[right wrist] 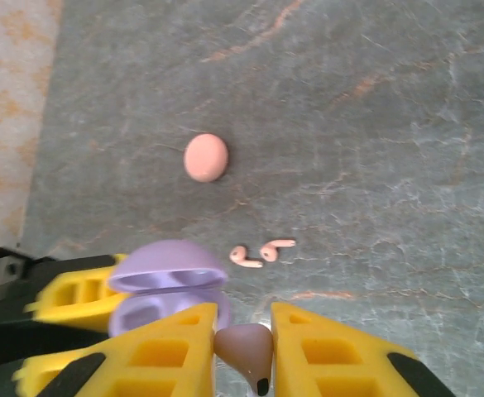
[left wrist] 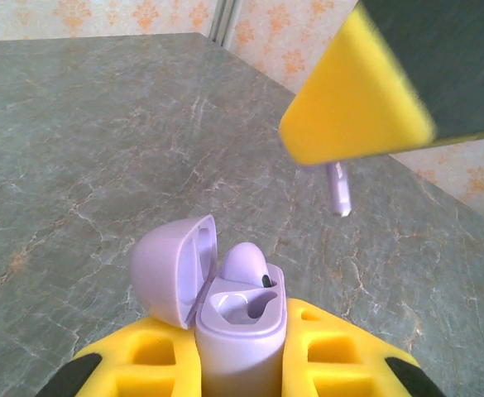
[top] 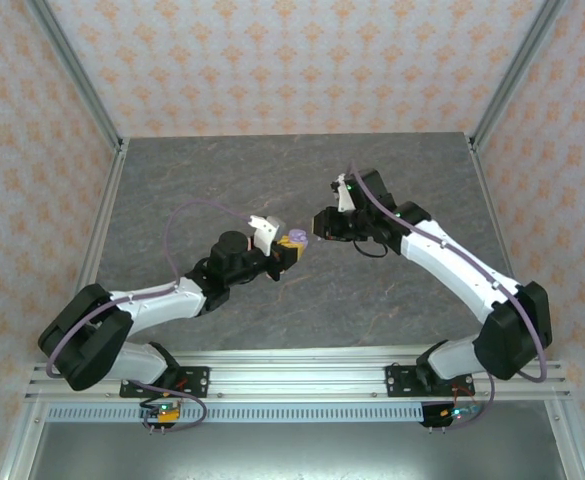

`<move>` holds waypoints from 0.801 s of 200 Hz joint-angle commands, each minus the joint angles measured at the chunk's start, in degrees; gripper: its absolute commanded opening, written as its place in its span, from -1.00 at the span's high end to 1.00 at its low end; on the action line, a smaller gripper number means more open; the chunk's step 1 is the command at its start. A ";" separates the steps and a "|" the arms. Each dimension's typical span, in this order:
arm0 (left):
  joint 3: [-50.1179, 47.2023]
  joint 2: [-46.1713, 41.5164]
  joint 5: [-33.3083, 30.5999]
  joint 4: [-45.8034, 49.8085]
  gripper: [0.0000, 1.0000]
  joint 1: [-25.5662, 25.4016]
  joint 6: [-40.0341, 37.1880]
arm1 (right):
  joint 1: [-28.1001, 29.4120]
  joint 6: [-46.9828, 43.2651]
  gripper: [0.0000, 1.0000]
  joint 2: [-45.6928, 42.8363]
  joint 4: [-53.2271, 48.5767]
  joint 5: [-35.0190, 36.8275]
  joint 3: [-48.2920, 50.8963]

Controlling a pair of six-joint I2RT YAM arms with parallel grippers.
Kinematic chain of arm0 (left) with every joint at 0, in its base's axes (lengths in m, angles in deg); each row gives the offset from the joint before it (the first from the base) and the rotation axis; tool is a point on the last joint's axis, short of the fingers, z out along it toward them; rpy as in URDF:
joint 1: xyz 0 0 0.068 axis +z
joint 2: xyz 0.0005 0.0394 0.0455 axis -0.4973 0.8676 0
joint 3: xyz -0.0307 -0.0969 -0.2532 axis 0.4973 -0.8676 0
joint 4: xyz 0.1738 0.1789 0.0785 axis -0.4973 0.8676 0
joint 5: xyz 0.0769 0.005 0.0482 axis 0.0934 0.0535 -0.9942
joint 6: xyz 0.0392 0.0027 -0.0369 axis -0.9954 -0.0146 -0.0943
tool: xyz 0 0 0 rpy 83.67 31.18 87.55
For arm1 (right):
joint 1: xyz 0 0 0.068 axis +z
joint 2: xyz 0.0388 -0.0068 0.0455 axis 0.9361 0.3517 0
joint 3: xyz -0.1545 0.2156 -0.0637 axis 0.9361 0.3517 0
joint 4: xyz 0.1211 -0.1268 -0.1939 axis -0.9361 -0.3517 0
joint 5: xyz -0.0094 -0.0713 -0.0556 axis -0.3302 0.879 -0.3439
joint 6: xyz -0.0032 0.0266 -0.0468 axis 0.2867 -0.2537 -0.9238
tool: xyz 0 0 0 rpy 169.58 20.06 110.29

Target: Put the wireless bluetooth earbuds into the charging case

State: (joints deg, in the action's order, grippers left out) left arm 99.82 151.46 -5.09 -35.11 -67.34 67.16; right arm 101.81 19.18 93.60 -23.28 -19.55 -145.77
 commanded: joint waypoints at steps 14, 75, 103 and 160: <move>2.01 0.83 3.14 -3.32 0.76 -0.18 -1.29 | -0.39 1.35 0.57 -2.44 4.56 -4.35 -0.83; 3.69 2.85 6.53 -6.75 0.76 -0.19 0.49 | 0.47 1.28 0.56 -2.53 7.63 -7.31 -1.10; 4.56 3.02 5.81 -6.60 0.76 -0.19 1.41 | 0.73 1.09 0.56 -2.64 7.59 -6.54 -1.02; 5.38 3.33 5.78 -6.49 0.76 -0.19 2.23 | 1.18 1.32 0.56 -2.06 8.38 -5.53 -1.09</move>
State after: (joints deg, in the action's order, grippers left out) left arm 103.29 154.34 -0.09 -39.24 -67.34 68.60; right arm 102.45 20.51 92.20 -17.14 -25.69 -145.77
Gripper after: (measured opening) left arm 0.178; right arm 0.221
